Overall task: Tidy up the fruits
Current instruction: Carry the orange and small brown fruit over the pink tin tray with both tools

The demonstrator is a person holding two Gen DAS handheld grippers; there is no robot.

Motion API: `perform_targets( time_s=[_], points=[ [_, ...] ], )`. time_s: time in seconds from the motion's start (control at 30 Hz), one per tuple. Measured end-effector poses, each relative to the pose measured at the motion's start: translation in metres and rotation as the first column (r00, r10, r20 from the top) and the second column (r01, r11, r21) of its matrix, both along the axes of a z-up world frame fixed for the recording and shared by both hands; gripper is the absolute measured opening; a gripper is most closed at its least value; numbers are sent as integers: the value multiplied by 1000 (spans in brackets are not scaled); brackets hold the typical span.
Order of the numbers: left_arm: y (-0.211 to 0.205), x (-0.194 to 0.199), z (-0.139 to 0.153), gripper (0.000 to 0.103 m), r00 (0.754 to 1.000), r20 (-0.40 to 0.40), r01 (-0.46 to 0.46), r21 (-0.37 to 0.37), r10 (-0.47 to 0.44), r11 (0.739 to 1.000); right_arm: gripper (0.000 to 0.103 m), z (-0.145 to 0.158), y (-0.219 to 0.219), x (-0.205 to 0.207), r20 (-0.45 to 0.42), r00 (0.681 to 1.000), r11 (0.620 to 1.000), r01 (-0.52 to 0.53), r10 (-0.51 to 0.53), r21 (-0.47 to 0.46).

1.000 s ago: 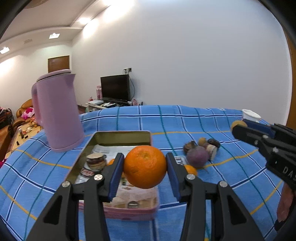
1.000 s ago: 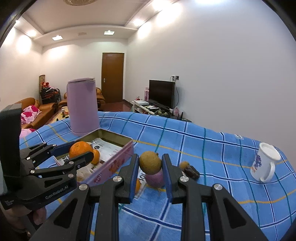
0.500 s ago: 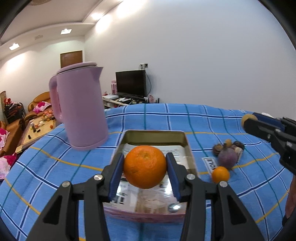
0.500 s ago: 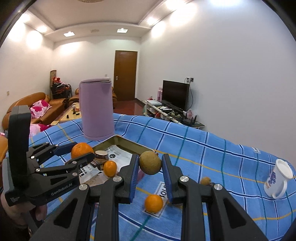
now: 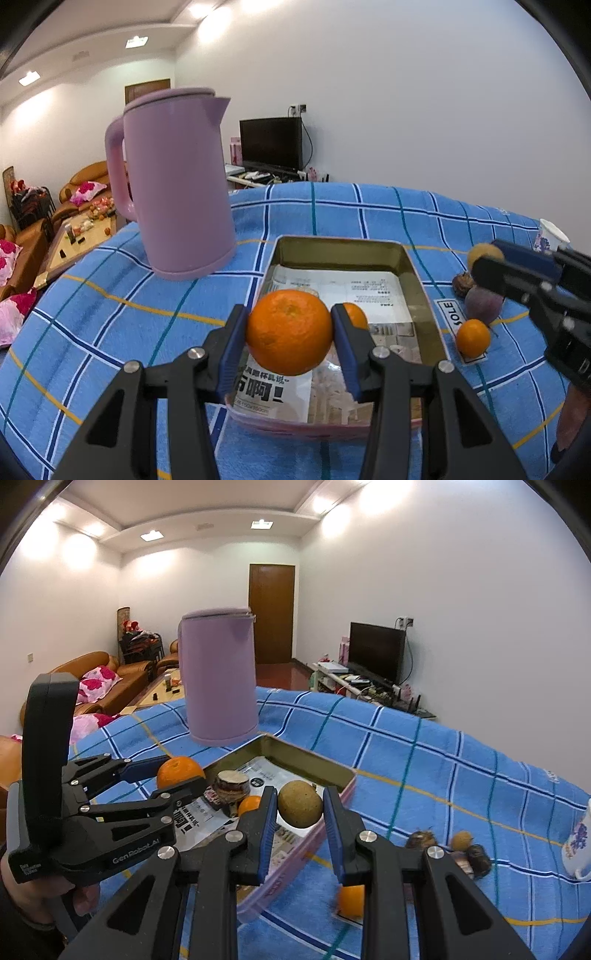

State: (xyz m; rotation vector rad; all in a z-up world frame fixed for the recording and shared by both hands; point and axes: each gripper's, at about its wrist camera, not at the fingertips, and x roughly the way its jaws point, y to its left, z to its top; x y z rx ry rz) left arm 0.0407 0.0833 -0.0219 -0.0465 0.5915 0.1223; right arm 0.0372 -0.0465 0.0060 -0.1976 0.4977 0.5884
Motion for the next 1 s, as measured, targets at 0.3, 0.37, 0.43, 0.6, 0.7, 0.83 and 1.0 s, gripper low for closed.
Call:
perform_targets(
  time_s=[0.3, 0.37, 0.43, 0.6, 0.7, 0.83, 1.0],
  points=[
    [10, 9, -8, 47, 999, -50, 3, -27, -4, 1000, 27, -17, 21, 7, -58, 998, 999, -35, 33, -23],
    [12, 10, -10, 47, 999, -54, 1, -25, -3, 1000, 27, -22, 25, 8, -69, 997, 999, -43, 41, -29],
    [12, 11, -10, 47, 998, -55, 6, -23, -8, 1000, 27, -25, 27, 8, -77, 996, 998, -47, 44, -34],
    [9, 13, -13, 48, 997, -69, 22, -10, -23, 1000, 27, -31, 29, 9, -97, 994, 998, -55, 51, -38],
    [8, 15, -16, 48, 996, -81, 28, -5, -28, 1000, 27, -33, 30, 10, -106, 993, 997, -60, 55, -42],
    [7, 15, -16, 48, 996, -83, 28, 5, -28, 1000, 27, -35, 31, 10, -116, 992, 997, -64, 58, -47],
    [7, 16, -17, 48, 996, -85, 34, 9, -33, 999, 27, -37, 33, 10, -123, 990, 996, -71, 64, -56]
  ],
)
